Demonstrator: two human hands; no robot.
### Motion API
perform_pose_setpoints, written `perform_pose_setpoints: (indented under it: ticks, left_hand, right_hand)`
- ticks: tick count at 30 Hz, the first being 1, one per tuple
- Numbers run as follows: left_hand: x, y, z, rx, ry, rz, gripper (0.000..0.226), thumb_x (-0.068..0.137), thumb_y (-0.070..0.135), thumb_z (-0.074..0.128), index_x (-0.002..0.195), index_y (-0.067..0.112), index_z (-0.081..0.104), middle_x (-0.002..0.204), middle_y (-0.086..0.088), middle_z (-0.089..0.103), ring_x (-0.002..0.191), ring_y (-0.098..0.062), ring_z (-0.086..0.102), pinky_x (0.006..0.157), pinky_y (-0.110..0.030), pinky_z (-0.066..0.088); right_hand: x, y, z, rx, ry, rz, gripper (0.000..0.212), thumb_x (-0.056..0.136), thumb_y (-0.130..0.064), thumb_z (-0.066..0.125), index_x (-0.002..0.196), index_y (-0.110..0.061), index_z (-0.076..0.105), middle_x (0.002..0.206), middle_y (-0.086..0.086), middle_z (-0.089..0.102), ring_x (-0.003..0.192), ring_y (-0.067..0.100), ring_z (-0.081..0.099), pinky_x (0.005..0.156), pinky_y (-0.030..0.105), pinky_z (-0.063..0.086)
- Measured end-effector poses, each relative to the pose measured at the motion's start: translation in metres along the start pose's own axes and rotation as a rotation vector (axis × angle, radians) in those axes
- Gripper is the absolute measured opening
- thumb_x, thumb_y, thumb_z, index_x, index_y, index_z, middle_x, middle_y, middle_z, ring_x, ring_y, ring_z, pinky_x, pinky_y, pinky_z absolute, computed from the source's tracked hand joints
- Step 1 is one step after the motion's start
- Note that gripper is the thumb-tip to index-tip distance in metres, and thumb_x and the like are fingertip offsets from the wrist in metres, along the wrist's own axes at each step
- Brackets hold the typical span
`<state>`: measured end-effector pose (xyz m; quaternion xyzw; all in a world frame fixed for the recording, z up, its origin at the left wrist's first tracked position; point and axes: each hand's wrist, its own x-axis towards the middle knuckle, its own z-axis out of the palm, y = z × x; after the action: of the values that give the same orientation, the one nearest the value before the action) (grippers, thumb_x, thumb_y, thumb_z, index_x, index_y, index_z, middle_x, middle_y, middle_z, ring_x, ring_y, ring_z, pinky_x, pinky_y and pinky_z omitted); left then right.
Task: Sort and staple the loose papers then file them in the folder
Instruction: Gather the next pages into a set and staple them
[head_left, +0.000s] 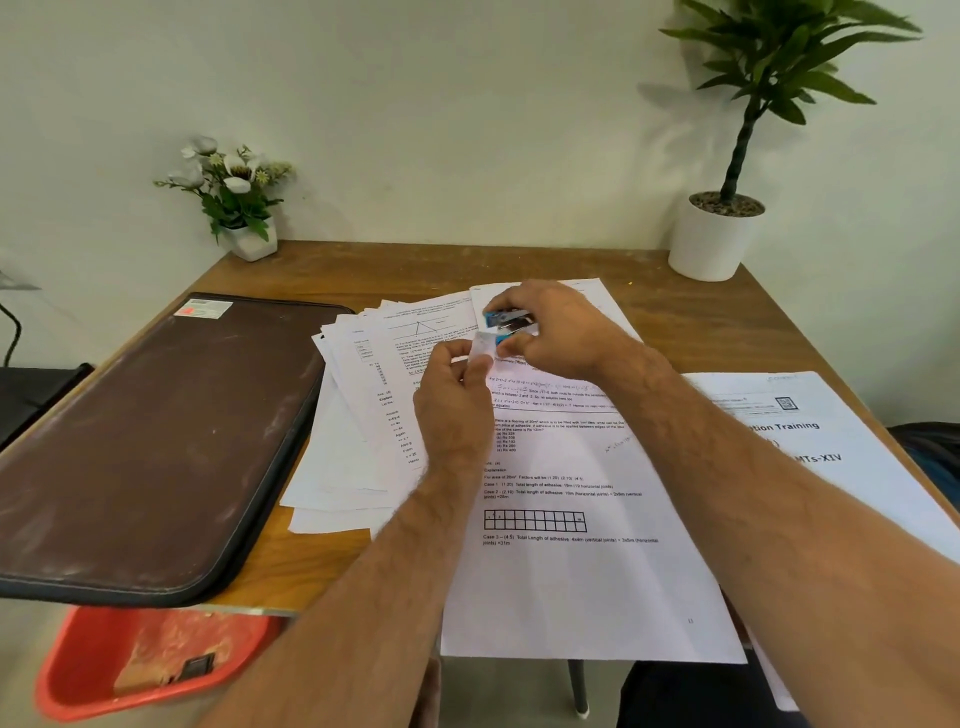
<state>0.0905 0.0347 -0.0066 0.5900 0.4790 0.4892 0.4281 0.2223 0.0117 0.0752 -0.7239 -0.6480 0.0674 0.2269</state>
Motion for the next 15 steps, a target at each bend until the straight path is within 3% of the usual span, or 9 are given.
perform_pose_setpoints:
  ticks: [3, 6, 9, 12, 15]
  left_hand:
    - [0.000, 0.003, 0.001, 0.017, -0.014, 0.022, 0.024, 0.101, 0.028, 0.062, 0.124, 0.022, 0.065, 0.113, 0.005, 0.074, 0.096, -0.012, 0.069, 0.064, -0.007, 0.047]
    - [0.001, 0.005, 0.002, 0.034, -0.012, 0.070, 0.031, 0.102, 0.030, 0.059, 0.132, 0.020, 0.063, 0.122, 0.004, 0.070, 0.106, -0.011, 0.067, 0.078, -0.013, 0.054]
    - [0.002, 0.002, 0.000, 0.028, 0.007, 0.086, 0.030, 0.103, 0.034, 0.058, 0.127, 0.019, 0.065, 0.115, 0.002, 0.074, 0.102, -0.012, 0.069, 0.082, -0.021, 0.057]
    - [0.005, -0.003, -0.001, 0.041, 0.024, 0.092, 0.028, 0.103, 0.038, 0.056, 0.120, 0.020, 0.069, 0.101, 0.006, 0.075, 0.093, -0.009, 0.068, 0.075, -0.017, 0.054]
    - [0.006, -0.005, 0.001, 0.066, 0.028, 0.098, 0.024, 0.103, 0.037, 0.056, 0.113, 0.020, 0.070, 0.090, 0.007, 0.071, 0.080, -0.006, 0.062, 0.067, -0.012, 0.046]
  right_hand:
    - [-0.005, 0.022, -0.005, 0.066, 0.124, 0.142, 0.046, 0.088, -0.017, 0.072, 0.132, -0.025, 0.062, 0.125, 0.000, 0.059, 0.115, 0.020, 0.056, 0.104, 0.037, 0.045]
    - [-0.013, 0.046, -0.006, 0.018, 0.132, 0.267, 0.048, 0.094, -0.008, 0.060, 0.140, -0.020, 0.056, 0.129, 0.006, 0.056, 0.117, 0.024, 0.055, 0.099, 0.030, 0.042]
    - [-0.019, 0.064, 0.002, -0.010, 0.137, 0.376, 0.044, 0.098, -0.009, 0.054, 0.141, -0.016, 0.054, 0.131, 0.011, 0.052, 0.114, 0.028, 0.054, 0.093, 0.033, 0.043]
    - [-0.020, 0.080, 0.006, -0.044, 0.167, 0.457, 0.036, 0.099, -0.010, 0.053, 0.134, -0.012, 0.058, 0.125, 0.012, 0.054, 0.099, 0.023, 0.050, 0.081, 0.031, 0.041]
    - [-0.022, 0.095, 0.004, -0.055, 0.251, 0.482, 0.025, 0.097, -0.010, 0.053, 0.120, -0.007, 0.064, 0.109, 0.012, 0.058, 0.095, 0.024, 0.050, 0.079, 0.030, 0.040]
